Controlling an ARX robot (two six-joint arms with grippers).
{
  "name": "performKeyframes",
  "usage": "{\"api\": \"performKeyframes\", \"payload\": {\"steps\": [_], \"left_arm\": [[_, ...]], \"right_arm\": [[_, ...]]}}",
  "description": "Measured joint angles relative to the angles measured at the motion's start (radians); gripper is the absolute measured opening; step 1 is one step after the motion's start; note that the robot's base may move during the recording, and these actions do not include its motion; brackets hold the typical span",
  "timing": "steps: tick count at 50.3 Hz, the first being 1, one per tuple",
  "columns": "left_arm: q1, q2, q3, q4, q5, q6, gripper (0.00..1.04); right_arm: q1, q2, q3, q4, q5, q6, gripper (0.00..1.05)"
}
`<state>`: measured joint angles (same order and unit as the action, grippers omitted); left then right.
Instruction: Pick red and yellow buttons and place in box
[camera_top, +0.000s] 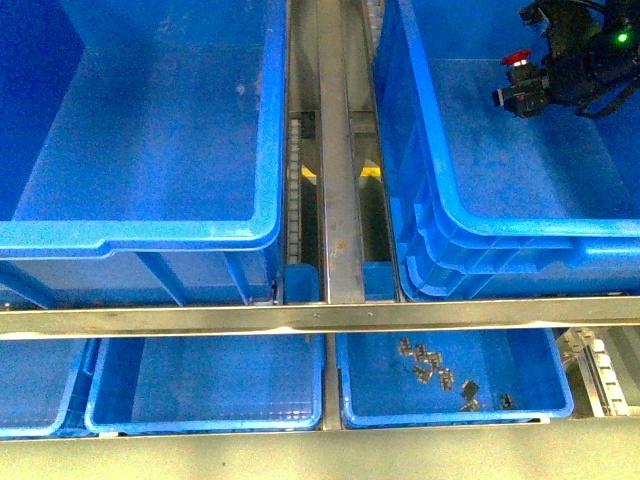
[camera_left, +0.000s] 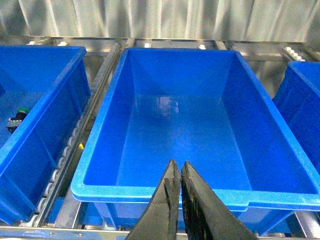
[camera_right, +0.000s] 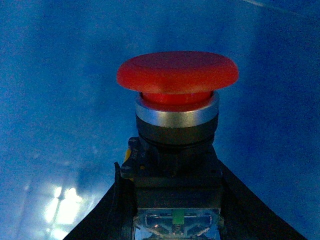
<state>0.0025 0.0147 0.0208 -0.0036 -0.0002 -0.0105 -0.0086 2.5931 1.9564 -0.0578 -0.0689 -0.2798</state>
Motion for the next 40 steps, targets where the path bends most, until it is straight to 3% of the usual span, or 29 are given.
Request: {"api": "performKeyframes", "payload": {"steps": [10,22,30,40], "left_arm": [[0.000,0.000,0.000,0.000,0.000,0.000,0.03],[0.000,0.000,0.000,0.000,0.000,0.000,0.03],[0.000,0.000,0.000,0.000,0.000,0.000,0.03],[0.000,0.000,0.000,0.000,0.000,0.000,0.03]], "right_arm": [[0.001,0.138,0.241,-0.149,0.058,0.023,0.35],[0.001,0.146,0.256,-0.148,0.069,0.033,0.68],[0.001,-0.002,0.003,0.044,0.009,0.069,1.00],[0.000,-0.364,-0.461,0.315,-0.077,0.101,0.99]]}}
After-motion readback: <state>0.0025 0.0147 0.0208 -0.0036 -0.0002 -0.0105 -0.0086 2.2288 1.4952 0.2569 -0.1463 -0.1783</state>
